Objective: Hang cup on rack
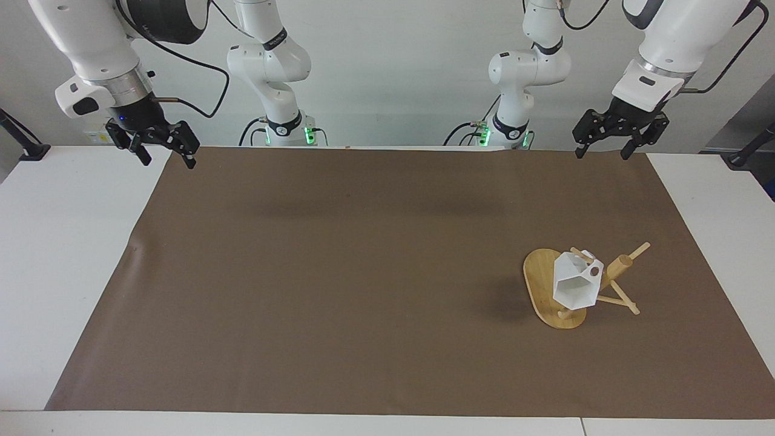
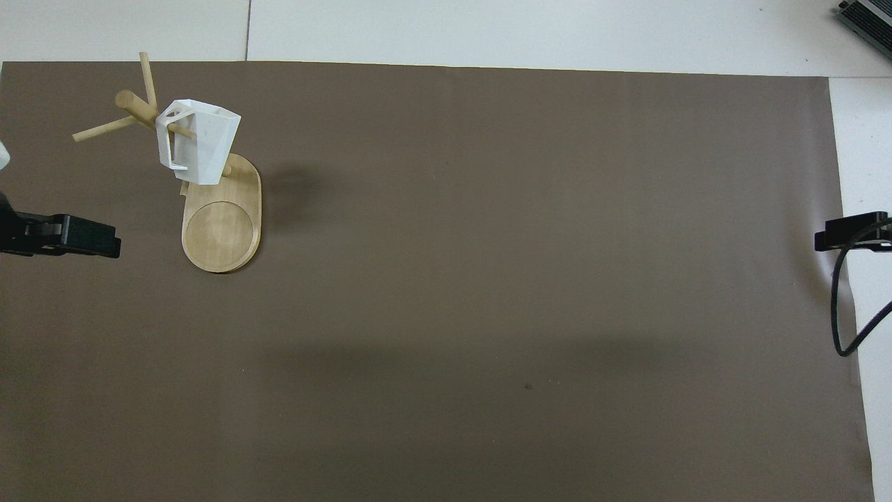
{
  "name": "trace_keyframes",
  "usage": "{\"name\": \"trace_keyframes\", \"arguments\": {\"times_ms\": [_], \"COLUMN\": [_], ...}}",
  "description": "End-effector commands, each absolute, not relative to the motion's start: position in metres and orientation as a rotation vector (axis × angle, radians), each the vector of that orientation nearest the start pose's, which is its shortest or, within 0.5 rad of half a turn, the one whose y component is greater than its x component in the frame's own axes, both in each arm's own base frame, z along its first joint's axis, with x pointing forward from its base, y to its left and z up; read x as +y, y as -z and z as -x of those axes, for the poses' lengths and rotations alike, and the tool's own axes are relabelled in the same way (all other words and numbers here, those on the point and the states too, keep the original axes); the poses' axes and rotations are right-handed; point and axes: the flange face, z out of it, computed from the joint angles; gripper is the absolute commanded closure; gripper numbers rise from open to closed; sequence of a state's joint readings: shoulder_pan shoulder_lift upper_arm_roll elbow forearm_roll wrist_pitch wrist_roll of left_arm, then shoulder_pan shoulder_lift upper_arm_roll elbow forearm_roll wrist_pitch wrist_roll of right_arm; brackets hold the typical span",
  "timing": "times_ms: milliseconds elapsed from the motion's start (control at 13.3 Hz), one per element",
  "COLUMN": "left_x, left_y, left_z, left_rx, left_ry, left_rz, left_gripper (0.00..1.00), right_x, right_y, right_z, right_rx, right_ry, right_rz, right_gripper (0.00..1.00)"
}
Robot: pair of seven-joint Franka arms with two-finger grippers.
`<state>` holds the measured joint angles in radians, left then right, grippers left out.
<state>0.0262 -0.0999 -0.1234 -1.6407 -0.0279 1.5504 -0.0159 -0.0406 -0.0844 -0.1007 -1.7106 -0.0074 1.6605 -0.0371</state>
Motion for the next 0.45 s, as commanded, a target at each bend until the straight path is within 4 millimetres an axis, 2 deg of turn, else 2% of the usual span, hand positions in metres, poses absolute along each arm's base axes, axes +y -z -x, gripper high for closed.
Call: {"name": "trace_keyframes", "arguments": {"times_ms": [0, 376], "left_x": [-0.0604, -0.0612], "left_y": [-0.649, -0.6456], "left_z": [-0.5134, -0.5099], "left_rx": [0.162, 0.181], "left_ry": [-0.005, -0.022], "left_rz": [3.16, 3.157], "left_gripper": [0.0, 0.0], "right_x": [-0.0773, -0.0775], "right_y": [-0.6133, -0.6133], "right_z": [-0.5212, -0.5212], "right_rx": [0.131, 0.13], "right_ry": [0.047, 0.047], "right_rz": [3.145, 3.146], "right_gripper": [0.0, 0.0]}}
